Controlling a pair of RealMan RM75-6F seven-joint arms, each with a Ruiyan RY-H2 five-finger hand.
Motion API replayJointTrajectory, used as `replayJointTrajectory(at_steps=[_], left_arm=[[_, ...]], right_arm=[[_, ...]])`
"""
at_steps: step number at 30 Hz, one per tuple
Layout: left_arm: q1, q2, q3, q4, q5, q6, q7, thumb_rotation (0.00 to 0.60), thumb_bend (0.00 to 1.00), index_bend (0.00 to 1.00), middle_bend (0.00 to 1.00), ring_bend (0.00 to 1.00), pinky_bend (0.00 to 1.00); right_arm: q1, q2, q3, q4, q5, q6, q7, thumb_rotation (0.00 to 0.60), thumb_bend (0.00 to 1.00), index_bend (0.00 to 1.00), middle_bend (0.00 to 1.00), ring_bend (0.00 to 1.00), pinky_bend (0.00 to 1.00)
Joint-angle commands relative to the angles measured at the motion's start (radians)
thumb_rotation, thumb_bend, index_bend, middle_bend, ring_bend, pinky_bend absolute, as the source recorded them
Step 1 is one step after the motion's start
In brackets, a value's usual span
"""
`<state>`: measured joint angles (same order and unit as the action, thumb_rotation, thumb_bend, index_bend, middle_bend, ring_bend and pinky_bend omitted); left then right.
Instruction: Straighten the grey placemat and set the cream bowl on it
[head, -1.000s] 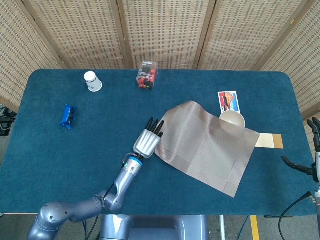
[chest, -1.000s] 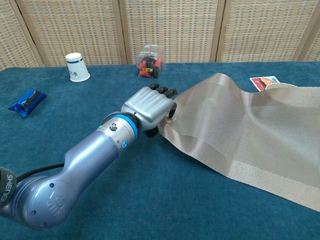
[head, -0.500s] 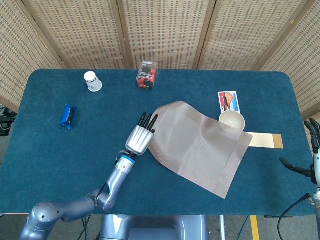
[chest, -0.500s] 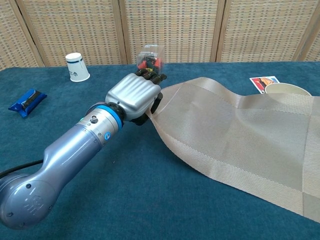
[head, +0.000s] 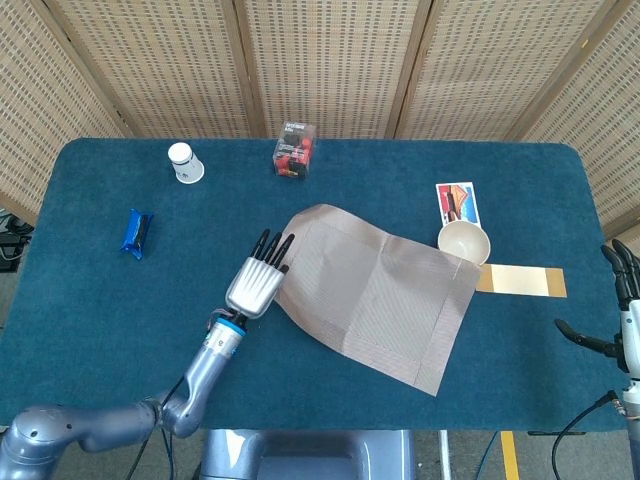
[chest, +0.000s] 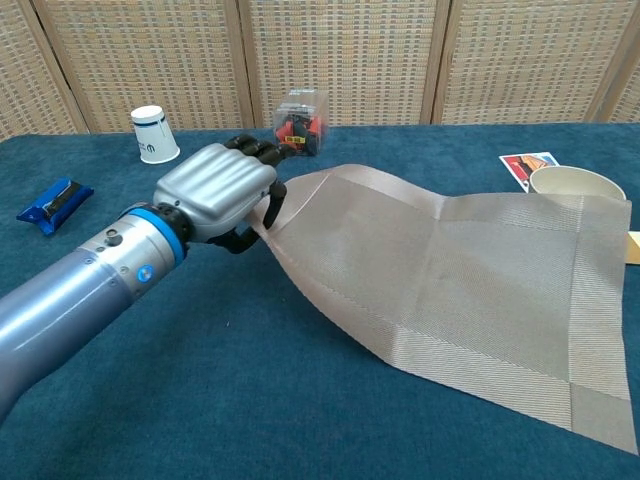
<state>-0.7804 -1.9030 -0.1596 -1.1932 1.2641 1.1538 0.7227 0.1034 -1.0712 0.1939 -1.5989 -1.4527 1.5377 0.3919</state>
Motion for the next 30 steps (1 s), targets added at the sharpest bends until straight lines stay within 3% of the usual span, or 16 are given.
replayJointTrajectory(at_steps=[1,10,21,25,28,30], left_arm=[[0.075,0.105,0.071,-0.141,0.011,0.03,0.016,0.6,0.48,0.82,0.0,0.0,0.0],[0.174,0.217,0.203,-0.32,0.082,0.081,0.015,0.6,0.48,0.82,0.0,0.0,0.0],[0.258,0.299,0.346,-0.4,0.255,0.138,-0.073,0.6,0.48,0.82,0.0,0.0,0.0],[0.283,0.316,0.375,-0.404,0.293,0.144,-0.084,0.6,0.48,0.81,0.0,0.0,0.0],[0.299,0.328,0.388,-0.402,0.31,0.144,-0.104,0.6,0.47,0.73,0.0,0.0,0.0],[0.304,0.334,0.391,-0.398,0.317,0.142,-0.108,0.6,0.43,0.6,0.0,0.0,0.0]], right_arm=[[-0.001,-0.001,-0.002,-0.005,-0.002,0.003,-0.01,0.6,0.18,0.05,0.0,0.0,0.0],[-0.003,-0.008,-0.006,-0.014,-0.011,0.015,-0.047,0.6,0.18,0.05,0.0,0.0,0.0],[-0.004,-0.023,-0.01,-0.023,-0.018,0.029,-0.101,0.6,0.18,0.05,0.0,0.0,0.0],[-0.004,-0.028,-0.013,-0.025,-0.022,0.03,-0.113,0.6,0.18,0.05,0.0,0.0,0.0],[-0.004,-0.03,-0.015,-0.026,-0.025,0.031,-0.122,0.6,0.18,0.05,0.0,0.0,0.0],[-0.004,-0.031,-0.016,-0.026,-0.026,0.031,-0.125,0.6,0.18,0.05,0.0,0.0,0.0]])
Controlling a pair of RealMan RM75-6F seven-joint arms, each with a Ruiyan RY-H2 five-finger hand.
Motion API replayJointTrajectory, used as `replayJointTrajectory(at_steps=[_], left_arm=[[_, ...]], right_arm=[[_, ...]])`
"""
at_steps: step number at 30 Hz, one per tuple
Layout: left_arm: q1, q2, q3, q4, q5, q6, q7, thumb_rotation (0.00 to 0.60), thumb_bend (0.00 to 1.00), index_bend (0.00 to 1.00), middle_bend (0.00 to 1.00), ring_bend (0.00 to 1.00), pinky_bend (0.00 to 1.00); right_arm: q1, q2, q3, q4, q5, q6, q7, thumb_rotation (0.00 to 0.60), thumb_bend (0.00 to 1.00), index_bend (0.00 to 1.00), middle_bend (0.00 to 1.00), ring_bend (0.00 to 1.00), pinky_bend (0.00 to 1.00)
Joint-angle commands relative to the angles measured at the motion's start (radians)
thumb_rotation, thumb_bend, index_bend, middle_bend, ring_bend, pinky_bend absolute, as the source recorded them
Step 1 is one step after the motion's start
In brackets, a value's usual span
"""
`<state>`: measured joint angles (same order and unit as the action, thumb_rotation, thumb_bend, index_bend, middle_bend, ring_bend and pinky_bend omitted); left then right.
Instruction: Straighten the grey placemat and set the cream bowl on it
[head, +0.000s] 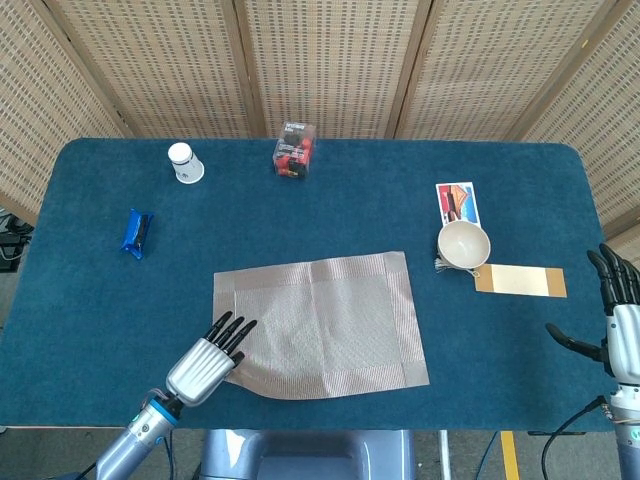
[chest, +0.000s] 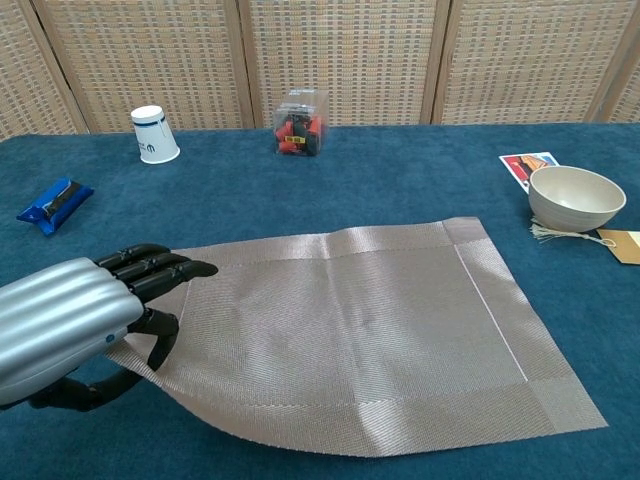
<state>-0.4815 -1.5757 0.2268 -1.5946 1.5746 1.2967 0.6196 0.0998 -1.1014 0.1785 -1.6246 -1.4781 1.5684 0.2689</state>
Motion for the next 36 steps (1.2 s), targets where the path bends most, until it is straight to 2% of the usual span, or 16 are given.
replayJointTrajectory(at_steps=[1,2,6,9,11,14,23,26,31,36], left_arm=[[0.008,0.011,0.007,0.006,0.009,-0.001,-0.009,0.6,0.39,0.51,0.0,0.0,0.0],[0.012,0.016,0.007,0.008,0.01,0.0,-0.015,0.6,0.36,0.43,0.0,0.0,0.0],[0.026,0.045,0.006,0.009,0.009,-0.001,-0.052,0.6,0.28,0.24,0.0,0.0,0.0],[0.038,0.067,0.001,0.008,0.009,0.006,-0.066,0.6,0.23,0.13,0.0,0.0,0.0],[0.055,0.084,-0.001,0.004,0.009,0.023,-0.078,0.6,0.19,0.1,0.0,0.0,0.0],[0.083,0.109,0.0,-0.004,0.013,0.055,-0.094,0.6,0.16,0.07,0.0,0.0,0.0],[0.174,0.191,-0.012,-0.016,0.04,0.182,-0.233,0.6,0.16,0.05,0.0,0.0,0.0],[0.2,0.209,-0.031,-0.005,0.033,0.213,-0.3,0.6,0.16,0.05,0.0,0.0,0.0],[0.218,0.235,-0.058,0.008,0.031,0.229,-0.36,0.6,0.16,0.05,0.0,0.0,0.0],[0.229,0.24,-0.076,0.012,0.045,0.236,-0.394,0.6,0.16,0.05,0.0,0.0,0.0]], right_arm=[[0.0,-0.002,-0.001,-0.001,-0.002,0.001,-0.004,0.6,0.18,0.05,0.0,0.0,0.0],[0.0,-0.002,-0.002,-0.001,-0.004,0.001,-0.007,0.6,0.18,0.05,0.0,0.0,0.0],[0.001,-0.006,-0.005,-0.001,-0.007,0.0,-0.016,0.6,0.18,0.05,0.0,0.0,0.0],[0.003,-0.008,-0.006,0.001,-0.007,-0.003,-0.018,0.6,0.17,0.05,0.0,0.0,0.0],[0.004,-0.009,-0.007,0.003,-0.005,-0.007,-0.02,0.6,0.16,0.05,0.0,0.0,0.0],[0.007,-0.012,-0.007,0.005,-0.001,-0.013,-0.024,0.6,0.15,0.05,0.0,0.0,0.0],[0.025,-0.027,0.006,0.031,0.025,-0.038,-0.075,0.6,0.15,0.06,0.0,0.0,0.0],[0.045,-0.038,0.021,0.051,0.056,-0.067,-0.102,0.6,0.15,0.1,0.0,0.0,0.0],[0.102,-0.056,0.061,0.075,0.11,-0.131,-0.175,0.6,0.15,0.25,0.0,0.0,0.0],[0.178,-0.096,0.099,0.116,0.173,-0.218,-0.258,0.6,0.15,0.28,0.0,0.0,0.0]])
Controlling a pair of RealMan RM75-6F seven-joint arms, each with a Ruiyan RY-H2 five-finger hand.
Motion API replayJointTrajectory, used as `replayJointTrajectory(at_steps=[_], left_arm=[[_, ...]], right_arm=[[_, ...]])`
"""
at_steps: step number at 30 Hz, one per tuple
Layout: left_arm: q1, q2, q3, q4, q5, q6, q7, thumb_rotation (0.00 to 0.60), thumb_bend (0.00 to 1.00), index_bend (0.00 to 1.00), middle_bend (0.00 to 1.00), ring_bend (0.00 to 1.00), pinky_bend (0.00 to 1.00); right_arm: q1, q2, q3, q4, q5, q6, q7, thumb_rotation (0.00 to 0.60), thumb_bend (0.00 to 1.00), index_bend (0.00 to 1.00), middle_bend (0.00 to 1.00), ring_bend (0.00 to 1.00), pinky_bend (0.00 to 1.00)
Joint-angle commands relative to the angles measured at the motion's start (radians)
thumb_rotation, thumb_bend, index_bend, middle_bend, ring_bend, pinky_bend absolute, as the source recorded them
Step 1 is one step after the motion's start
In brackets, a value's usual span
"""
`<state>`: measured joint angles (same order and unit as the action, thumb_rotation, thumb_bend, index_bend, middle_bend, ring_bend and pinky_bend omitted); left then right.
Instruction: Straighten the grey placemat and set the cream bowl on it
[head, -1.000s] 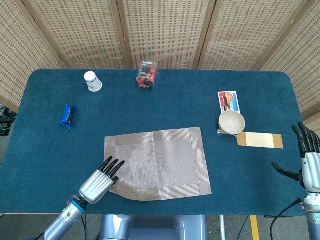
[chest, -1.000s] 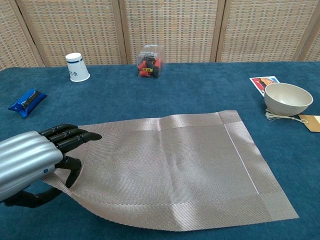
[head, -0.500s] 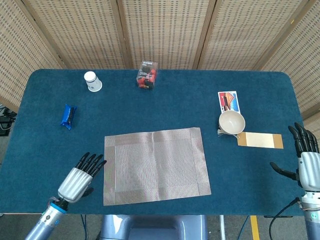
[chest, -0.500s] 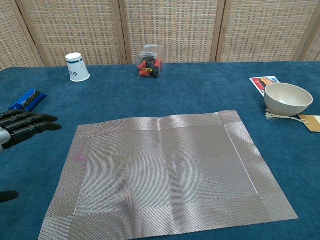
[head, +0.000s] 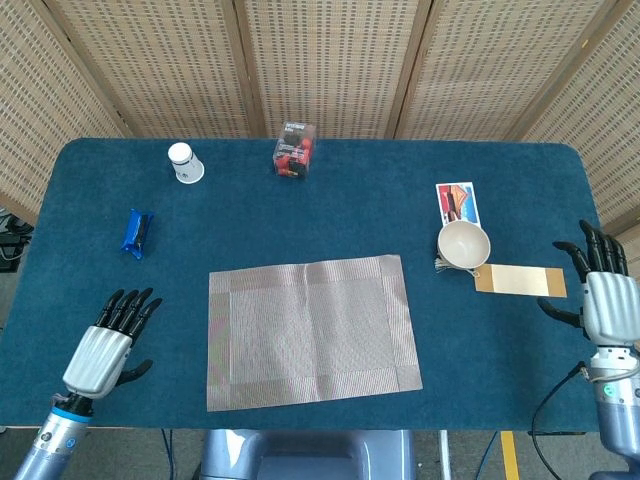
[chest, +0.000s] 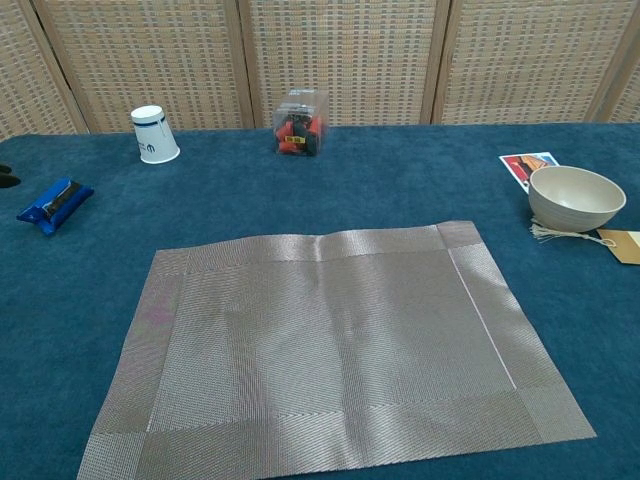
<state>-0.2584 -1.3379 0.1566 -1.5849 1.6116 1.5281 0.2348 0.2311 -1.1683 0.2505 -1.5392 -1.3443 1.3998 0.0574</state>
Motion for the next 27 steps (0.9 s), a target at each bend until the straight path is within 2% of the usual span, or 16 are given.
replayJointTrajectory(at_steps=[1,11,27], left_arm=[[0.007,0.003,-0.008,0.002,0.012,0.007,-0.013,0.6,0.16,0.05,0.0,0.0,0.0],[0.028,0.019,-0.038,-0.008,0.036,0.022,-0.034,0.6,0.16,0.06,0.0,0.0,0.0],[0.045,0.033,-0.073,-0.011,0.037,0.002,-0.062,0.6,0.16,0.07,0.0,0.0,0.0]], right_arm=[[0.06,-0.038,0.032,0.04,0.046,-0.061,-0.057,0.6,0.15,0.28,0.0,0.0,0.0],[0.203,-0.162,0.063,0.185,0.148,-0.219,-0.181,0.6,0.24,0.31,0.0,0.0,0.0],[0.285,-0.322,0.02,0.356,0.235,-0.361,-0.237,0.6,0.31,0.35,0.0,0.0,0.0]])
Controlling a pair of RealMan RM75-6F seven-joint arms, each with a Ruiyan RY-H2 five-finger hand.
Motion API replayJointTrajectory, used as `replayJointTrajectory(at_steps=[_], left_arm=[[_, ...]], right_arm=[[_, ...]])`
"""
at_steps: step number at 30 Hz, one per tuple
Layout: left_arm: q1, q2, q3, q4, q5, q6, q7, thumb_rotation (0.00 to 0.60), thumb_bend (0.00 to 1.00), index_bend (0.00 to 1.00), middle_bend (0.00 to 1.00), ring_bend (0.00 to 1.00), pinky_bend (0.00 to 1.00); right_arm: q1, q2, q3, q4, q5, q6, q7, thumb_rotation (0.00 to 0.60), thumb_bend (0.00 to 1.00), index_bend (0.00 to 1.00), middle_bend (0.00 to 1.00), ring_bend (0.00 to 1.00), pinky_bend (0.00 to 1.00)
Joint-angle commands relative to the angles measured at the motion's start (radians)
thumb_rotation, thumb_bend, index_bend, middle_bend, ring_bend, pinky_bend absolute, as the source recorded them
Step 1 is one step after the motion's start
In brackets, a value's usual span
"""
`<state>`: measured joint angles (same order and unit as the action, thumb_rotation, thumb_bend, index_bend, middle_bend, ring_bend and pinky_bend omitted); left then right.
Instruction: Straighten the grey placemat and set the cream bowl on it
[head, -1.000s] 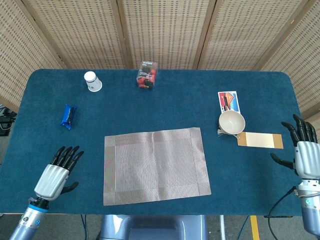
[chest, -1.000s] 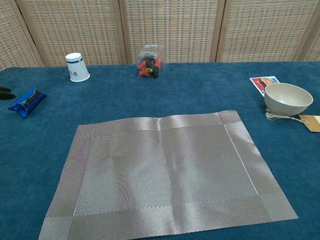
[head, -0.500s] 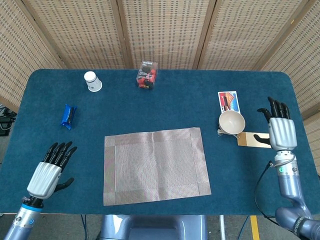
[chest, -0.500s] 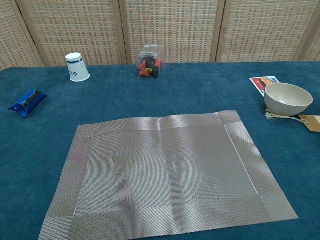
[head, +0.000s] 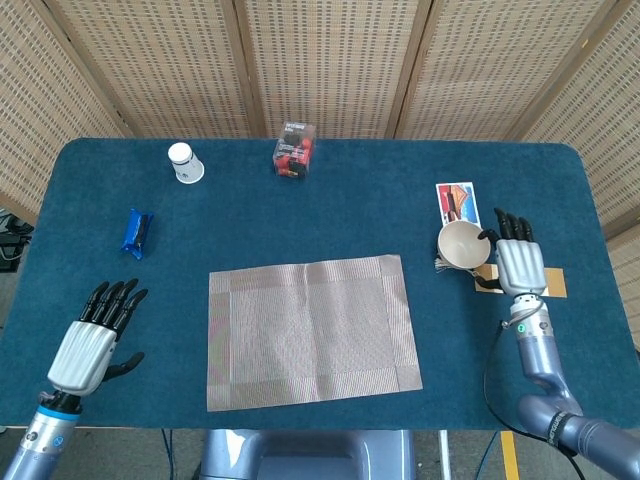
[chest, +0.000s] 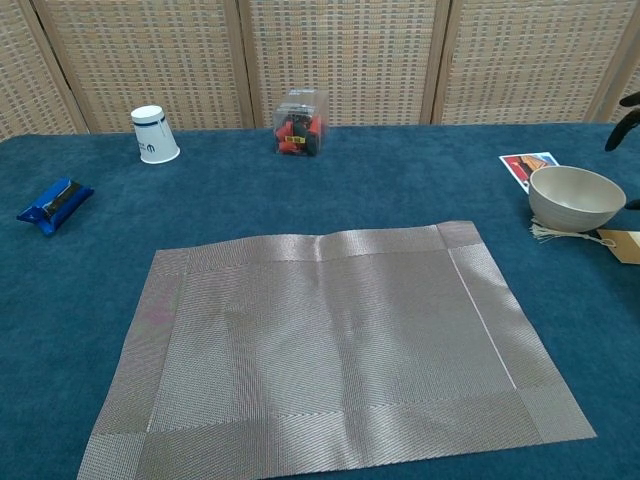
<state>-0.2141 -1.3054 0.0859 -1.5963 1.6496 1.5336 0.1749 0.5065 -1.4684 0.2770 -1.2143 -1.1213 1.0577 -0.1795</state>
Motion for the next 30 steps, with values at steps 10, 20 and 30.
replayJointTrajectory(at_steps=[10,20,30], left_arm=[[0.004,-0.005,-0.018,0.005,0.002,-0.023,-0.009,0.6,0.16,0.08,0.0,0.0,0.0],[0.006,-0.014,-0.03,0.016,-0.001,-0.04,-0.013,0.6,0.16,0.09,0.0,0.0,0.0],[0.006,-0.023,-0.042,0.025,-0.009,-0.058,-0.014,0.6,0.16,0.1,0.0,0.0,0.0]], right_arm=[[0.057,-0.103,-0.006,0.195,0.033,-0.102,0.044,0.6,0.34,0.37,0.0,0.0,0.0],[0.068,-0.143,-0.016,0.285,0.039,-0.149,0.076,0.6,0.34,0.38,0.0,0.0,0.0],[0.101,-0.226,-0.017,0.447,0.015,-0.189,0.152,0.6,0.34,0.5,0.0,0.0,0.0]])
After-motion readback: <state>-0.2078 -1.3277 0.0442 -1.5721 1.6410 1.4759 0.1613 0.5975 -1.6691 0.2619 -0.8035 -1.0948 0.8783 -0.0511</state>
